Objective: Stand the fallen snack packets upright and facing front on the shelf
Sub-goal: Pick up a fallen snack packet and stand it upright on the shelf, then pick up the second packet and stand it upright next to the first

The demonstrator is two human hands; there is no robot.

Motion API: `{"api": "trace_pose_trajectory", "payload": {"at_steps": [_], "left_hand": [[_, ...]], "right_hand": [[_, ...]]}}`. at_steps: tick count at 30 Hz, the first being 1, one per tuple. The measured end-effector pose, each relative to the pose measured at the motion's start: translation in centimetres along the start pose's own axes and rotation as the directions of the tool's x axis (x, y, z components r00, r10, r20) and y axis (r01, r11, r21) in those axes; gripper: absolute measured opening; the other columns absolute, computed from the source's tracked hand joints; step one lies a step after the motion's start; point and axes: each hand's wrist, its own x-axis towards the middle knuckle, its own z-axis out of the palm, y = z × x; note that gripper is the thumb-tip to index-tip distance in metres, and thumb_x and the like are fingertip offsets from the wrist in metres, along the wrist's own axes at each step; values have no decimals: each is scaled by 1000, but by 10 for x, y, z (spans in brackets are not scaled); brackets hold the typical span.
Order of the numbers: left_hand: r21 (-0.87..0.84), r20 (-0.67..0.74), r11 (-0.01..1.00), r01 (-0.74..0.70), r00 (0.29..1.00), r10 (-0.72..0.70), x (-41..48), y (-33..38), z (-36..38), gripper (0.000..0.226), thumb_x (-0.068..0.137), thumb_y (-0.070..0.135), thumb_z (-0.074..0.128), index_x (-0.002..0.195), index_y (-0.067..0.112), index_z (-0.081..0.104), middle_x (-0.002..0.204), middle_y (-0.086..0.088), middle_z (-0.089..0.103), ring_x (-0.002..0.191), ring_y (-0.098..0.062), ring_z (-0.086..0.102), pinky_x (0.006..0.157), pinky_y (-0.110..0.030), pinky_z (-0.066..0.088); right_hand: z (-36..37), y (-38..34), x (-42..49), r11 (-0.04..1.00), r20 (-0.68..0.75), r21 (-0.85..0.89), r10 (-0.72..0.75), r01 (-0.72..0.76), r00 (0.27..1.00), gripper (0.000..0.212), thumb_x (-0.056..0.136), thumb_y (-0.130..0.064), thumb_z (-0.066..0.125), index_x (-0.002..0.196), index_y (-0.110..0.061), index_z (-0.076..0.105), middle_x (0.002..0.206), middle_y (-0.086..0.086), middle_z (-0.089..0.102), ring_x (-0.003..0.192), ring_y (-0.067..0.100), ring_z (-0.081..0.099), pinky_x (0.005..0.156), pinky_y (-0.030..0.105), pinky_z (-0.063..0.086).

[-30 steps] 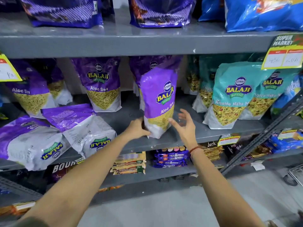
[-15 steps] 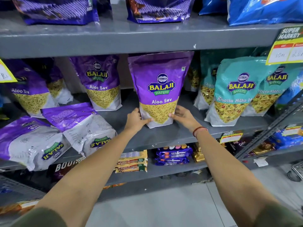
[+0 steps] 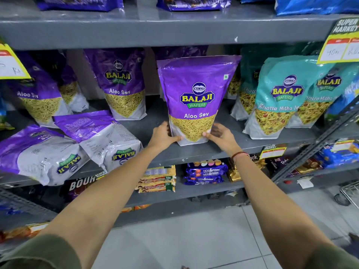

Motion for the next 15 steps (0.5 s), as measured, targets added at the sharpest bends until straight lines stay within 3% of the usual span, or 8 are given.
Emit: {"api": "trace_pose_trajectory", "payload": {"at_steps": [2, 4, 6, 9, 11, 13, 15], "left_hand": [[13, -9, 1000, -5, 1000, 5, -4, 2, -9, 61, 69, 25, 82, 117, 2, 53, 119, -17, 67, 109, -29, 63, 92, -37, 52], [-1, -83, 1000, -20, 996, 20, -10, 4, -24, 60, 73, 22, 79, 124, 3, 52, 123, -17, 64, 111, -28, 62, 93, -31, 47], [-29, -188, 999, -41, 982, 35, -20, 1, -47, 55, 78, 20, 74, 125, 3, 53, 124, -17, 63, 113, -26, 60, 93, -27, 43], [72, -397, 996, -55, 914, 79, -34, -13, -89, 41, 81, 19, 69, 118, 3, 59, 118, -17, 65, 109, -30, 60, 93, -28, 40], [115, -524, 993, 38, 851, 29, -43, -29, -116, 36, 81, 20, 67, 113, 3, 61, 114, -21, 65, 106, -34, 59, 93, -34, 40], [96, -614, 978, 182, 785, -86, -54, -45, -136, 38, 83, 26, 65, 110, 0, 60, 115, -24, 62, 111, -36, 54, 97, -36, 35], [61, -658, 937, 345, 719, -222, -69, -58, -146, 52, 84, 36, 63, 114, -5, 52, 122, -28, 56, 116, -39, 49, 101, -41, 34]], "right_hand": [[9, 1, -11, 996, -207, -61, 47, -61, 977, 38, 75, -43, 76, 99, -18, 61, 93, 4, 68, 88, 19, 64, 84, 33, 51], [28, 4, -31, 993, -490, -105, 4, -63, 872, 43, 78, -57, 66, 84, -15, 61, 77, 3, 66, 73, 21, 60, 69, 32, 47], [58, 1, -49, 982, -569, -186, -94, -17, 817, 45, 87, -58, 52, 72, -16, 54, 67, 2, 60, 65, 25, 56, 60, 31, 39], [108, -21, -55, 931, -370, -349, -244, 109, 897, 39, 93, -45, 50, 71, -13, 53, 65, 1, 57, 65, 30, 57, 58, 33, 38], [137, -42, -48, 894, -216, -392, -320, 218, 923, 39, 93, -41, 53, 68, -11, 51, 65, 9, 58, 68, 34, 57, 58, 37, 41], [162, -64, -40, 919, -105, -318, -279, 233, 955, 42, 94, -42, 52, 67, -10, 48, 67, 14, 58, 74, 37, 60, 64, 41, 44], [181, -79, -30, 976, -27, -188, -113, 106, 993, 47, 93, -46, 51, 60, -14, 43, 76, 22, 61, 83, 38, 61, 75, 41, 43]]}}
